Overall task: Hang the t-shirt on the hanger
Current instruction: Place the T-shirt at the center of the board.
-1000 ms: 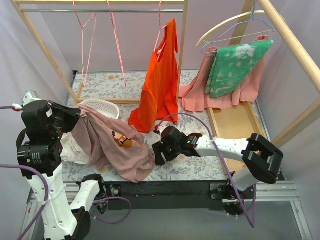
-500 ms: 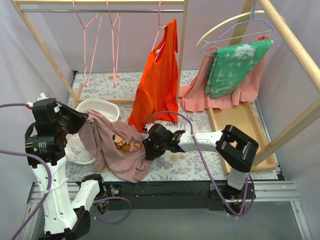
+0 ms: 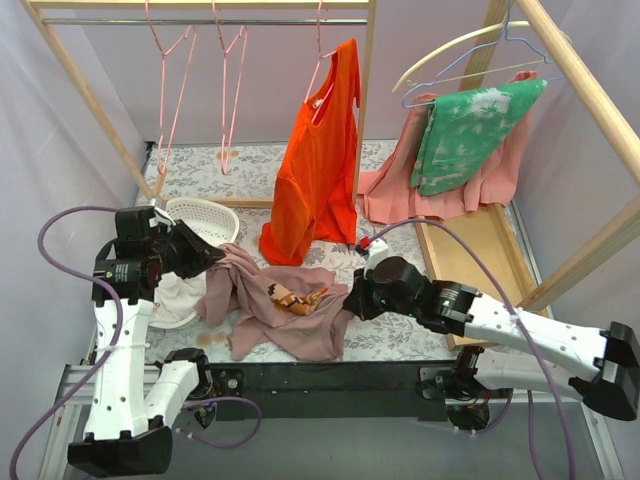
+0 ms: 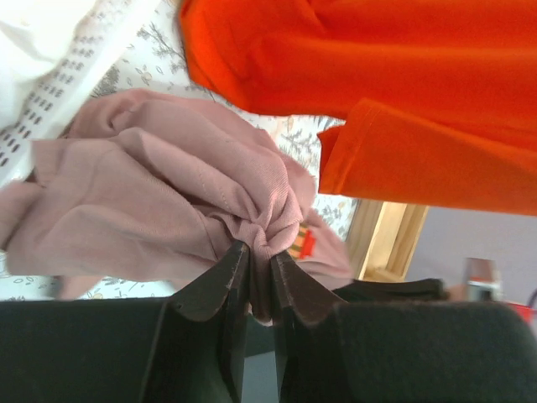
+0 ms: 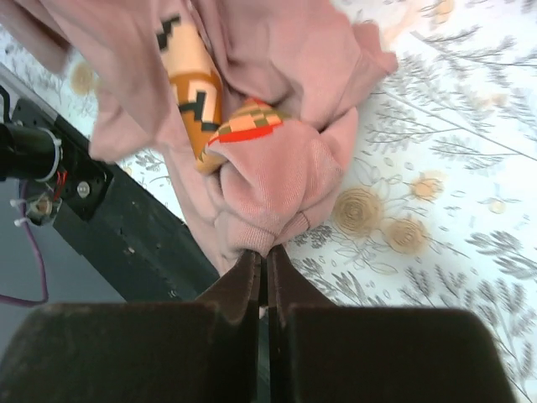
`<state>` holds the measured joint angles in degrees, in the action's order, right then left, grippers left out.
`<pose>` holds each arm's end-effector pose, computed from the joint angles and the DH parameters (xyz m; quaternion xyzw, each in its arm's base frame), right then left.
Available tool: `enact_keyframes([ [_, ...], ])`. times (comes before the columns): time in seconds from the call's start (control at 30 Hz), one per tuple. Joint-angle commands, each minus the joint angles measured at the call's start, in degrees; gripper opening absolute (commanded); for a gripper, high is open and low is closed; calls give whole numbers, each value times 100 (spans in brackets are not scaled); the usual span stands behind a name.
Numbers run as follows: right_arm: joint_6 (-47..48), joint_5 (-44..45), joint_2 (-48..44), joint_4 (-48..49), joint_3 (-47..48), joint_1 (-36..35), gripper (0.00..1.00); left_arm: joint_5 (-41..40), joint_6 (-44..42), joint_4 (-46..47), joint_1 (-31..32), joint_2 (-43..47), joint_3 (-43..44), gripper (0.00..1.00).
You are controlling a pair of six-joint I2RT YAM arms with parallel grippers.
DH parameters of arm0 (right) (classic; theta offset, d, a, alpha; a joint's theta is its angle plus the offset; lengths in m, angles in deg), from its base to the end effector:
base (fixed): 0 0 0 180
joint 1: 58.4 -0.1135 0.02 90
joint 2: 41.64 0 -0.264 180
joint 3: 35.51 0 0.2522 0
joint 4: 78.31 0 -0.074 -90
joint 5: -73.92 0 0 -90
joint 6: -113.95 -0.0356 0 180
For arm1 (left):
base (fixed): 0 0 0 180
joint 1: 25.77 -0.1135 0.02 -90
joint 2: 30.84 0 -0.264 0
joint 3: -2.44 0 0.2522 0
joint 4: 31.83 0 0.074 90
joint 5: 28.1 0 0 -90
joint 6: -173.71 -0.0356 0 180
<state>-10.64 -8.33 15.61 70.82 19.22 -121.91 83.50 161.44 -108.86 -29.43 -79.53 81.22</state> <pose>0.1026 0.1951 0.2643 -0.1883 0.8586 0.3183 0.3550 0.1376 -0.0043 0.3600 -0.5437 0.7376 -0.3563 0.1828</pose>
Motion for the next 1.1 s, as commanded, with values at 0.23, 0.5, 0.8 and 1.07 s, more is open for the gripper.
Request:
enact_keyframes([
  [0.23,-145,1711,-592,-2200,1931,-4,1,-2358,1322,1413,3772,-1035,-235,23],
  [0.5,-241,1951,-5,-2746,3006,-4,1,-3259,1912,1792,5165,-1126,-419,55],
  [0.8,-320,597,645,-1603,1265,277,1,-3164,1334,1026,5174,-274,-244,61],
  [1.07,162,-221,533,-1401,666,2193,11,-2837,1753,2168,6594,-1666,-288,39],
])
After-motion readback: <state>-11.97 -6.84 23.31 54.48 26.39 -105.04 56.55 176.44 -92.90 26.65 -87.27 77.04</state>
